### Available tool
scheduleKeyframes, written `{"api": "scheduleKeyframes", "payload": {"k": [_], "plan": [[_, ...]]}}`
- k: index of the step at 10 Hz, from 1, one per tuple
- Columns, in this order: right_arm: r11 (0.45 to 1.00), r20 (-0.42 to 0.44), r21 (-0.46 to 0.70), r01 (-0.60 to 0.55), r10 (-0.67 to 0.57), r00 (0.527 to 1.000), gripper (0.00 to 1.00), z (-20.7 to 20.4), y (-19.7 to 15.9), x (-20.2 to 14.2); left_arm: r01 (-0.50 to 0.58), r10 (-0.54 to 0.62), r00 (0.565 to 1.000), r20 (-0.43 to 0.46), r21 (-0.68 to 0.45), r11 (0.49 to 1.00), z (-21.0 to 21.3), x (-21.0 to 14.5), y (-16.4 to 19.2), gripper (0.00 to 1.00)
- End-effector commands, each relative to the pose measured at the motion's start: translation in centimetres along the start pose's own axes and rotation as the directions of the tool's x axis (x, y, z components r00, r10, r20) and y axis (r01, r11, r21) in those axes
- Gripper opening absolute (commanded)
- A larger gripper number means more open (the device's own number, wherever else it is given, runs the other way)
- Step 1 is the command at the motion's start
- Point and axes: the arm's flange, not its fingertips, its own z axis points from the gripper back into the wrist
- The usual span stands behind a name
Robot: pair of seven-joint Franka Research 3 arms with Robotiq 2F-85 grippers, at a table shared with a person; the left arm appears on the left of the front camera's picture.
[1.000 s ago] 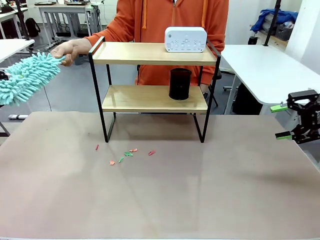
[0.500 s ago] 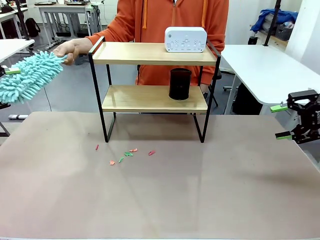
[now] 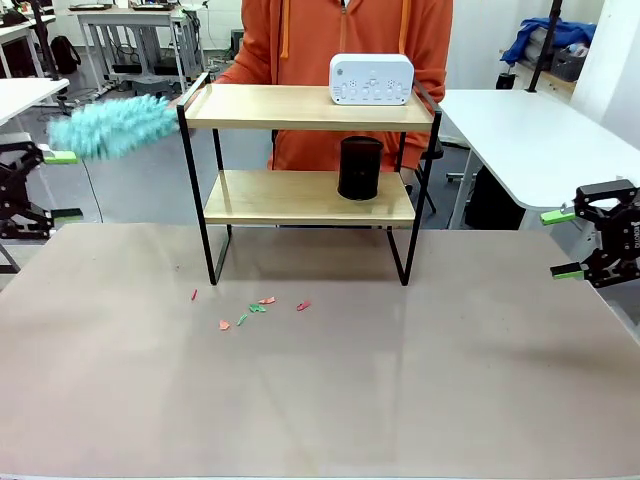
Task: Clean the shelf.
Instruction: Hand the Duster back to the human.
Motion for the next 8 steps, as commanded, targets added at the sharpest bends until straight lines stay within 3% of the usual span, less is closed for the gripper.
{"api": "scheduleKeyframes", "payload": {"k": [1,2,4,5,6,7,8], "plan": [[1.000,-0.009,0.008,-0.023,0.023,1.000,1.00,0.1,-0.1,-0.1,-0.018,-0.005,0.964,-0.265,-0.084,0.996,0.8,-2.3,-0.2,1.00],[1.000,-0.009,0.008,-0.023,0.023,1.000,1.00,0.1,-0.1,-0.1,-0.012,-0.028,0.931,-0.365,-0.107,0.994,0.3,-3.1,-0.4,1.00],[1.000,-0.009,0.008,-0.023,0.023,1.000,1.00,0.1,-0.1,-0.1,-0.014,-0.087,0.872,-0.482,-0.201,0.979,-0.3,-4.3,-1.1,1.00],[1.000,0.000,0.000,0.000,0.000,1.000,1.00,0.0,0.0,0.0,0.007,-0.102,0.866,-0.489,-0.193,0.981,-0.8,-4.5,-1.3,1.00],[0.962,-0.171,0.272,-0.004,0.052,0.984,1.00,0.2,1.8,-1.2,0.007,-0.107,0.861,-0.498,-0.199,0.980,-1.1,-4.6,-1.6,1.00],[0.953,-0.254,0.293,0.074,0.003,0.967,1.00,-0.3,2.6,-1.6,0.020,-0.136,0.859,-0.493,-0.233,0.972,-0.9,-4.8,-1.9,1.00],[0.964,-0.207,0.254,0.080,-0.026,0.978,1.00,-1.0,2.7,-1.2,0.035,-0.144,0.888,-0.436,-0.249,0.968,-0.8,-4.7,-2.0,1.00]]}}
